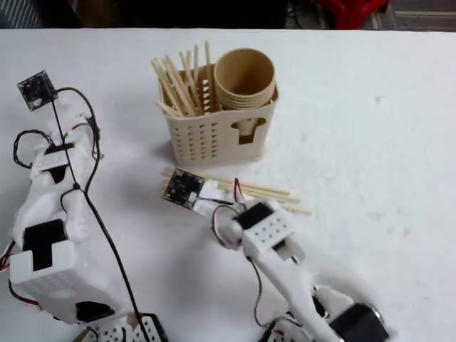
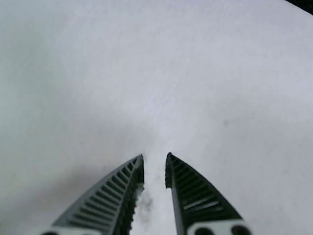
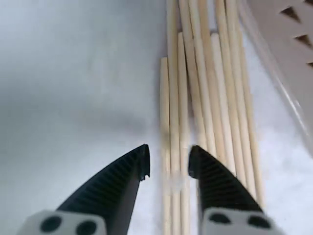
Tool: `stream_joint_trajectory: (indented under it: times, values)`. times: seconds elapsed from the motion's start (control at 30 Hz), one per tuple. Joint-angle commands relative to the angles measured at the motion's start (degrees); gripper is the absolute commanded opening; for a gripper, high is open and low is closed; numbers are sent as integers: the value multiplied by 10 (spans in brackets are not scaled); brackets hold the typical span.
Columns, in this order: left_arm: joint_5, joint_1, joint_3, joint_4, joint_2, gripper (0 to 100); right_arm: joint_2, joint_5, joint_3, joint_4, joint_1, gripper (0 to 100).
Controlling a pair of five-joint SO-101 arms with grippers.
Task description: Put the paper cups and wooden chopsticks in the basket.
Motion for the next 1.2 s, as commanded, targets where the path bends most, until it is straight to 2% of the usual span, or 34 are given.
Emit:
stream_joint_trajectory:
  times: [0.0,0.23,0.4,0.67,1.0,1.17]
  values:
    - [-4,7,-21,8,-7,91,60,0,-55,-11,15,199]
    - [-4,7,-22,8,-7,91,160,0,-111,-7,24,74]
    - [-4,7,-22,8,-7,91,162,0,-116,-3,24,14]
    - [-4,7,-22,8,-7,91,75,-6,-98,37,29,16]
    - [-4,7,-22,8,-7,91,-54,-6,-35,34,24,16]
    - [-4,7,-23,8,-7,91,-85,-33,-10,7,24,18]
